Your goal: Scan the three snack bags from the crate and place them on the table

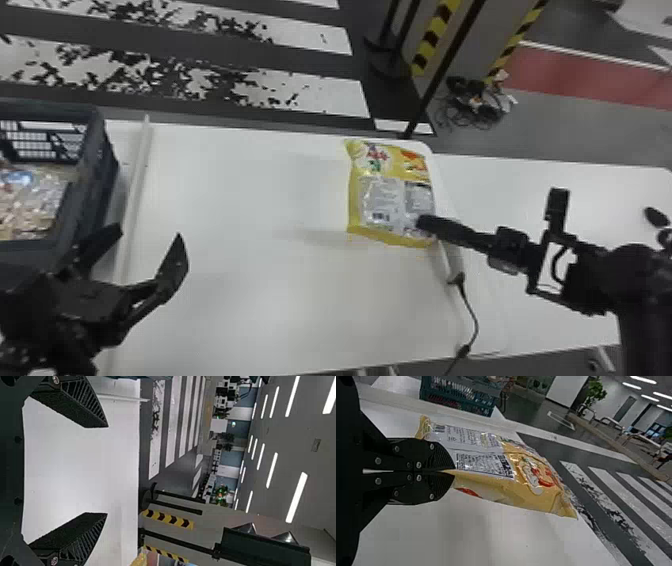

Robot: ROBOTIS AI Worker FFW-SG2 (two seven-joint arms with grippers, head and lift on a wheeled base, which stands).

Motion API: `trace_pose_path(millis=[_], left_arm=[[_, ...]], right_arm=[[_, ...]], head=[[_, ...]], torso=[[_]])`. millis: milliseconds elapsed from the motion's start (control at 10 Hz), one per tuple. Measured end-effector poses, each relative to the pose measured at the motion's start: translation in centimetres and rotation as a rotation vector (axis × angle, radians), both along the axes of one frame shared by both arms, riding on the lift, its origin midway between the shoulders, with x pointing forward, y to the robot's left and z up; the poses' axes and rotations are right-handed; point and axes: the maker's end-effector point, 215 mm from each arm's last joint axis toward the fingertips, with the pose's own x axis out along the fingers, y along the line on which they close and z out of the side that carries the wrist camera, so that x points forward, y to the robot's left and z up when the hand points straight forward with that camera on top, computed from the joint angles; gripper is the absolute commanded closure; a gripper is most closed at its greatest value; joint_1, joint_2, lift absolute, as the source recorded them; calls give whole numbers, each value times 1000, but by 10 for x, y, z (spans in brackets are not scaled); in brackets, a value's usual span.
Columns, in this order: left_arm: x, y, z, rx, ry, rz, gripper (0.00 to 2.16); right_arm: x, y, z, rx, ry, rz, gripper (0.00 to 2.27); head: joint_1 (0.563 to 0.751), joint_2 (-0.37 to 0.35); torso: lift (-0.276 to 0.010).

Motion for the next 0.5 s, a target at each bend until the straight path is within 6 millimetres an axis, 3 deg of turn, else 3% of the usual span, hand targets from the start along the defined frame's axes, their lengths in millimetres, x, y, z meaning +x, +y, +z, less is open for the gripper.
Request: trace_pose_path(millis=[200, 500], left_arm=[[0, 0, 0, 0, 0, 0, 80], [-1, 3, 1, 1, -4, 4, 80]], right_arm=[[16, -45, 21, -2, -50, -139, 2256], [33, -135, 13, -91, -47, -416, 2256]], head=[[695, -342], [695, -350]], torso=[[-62], [-62]])
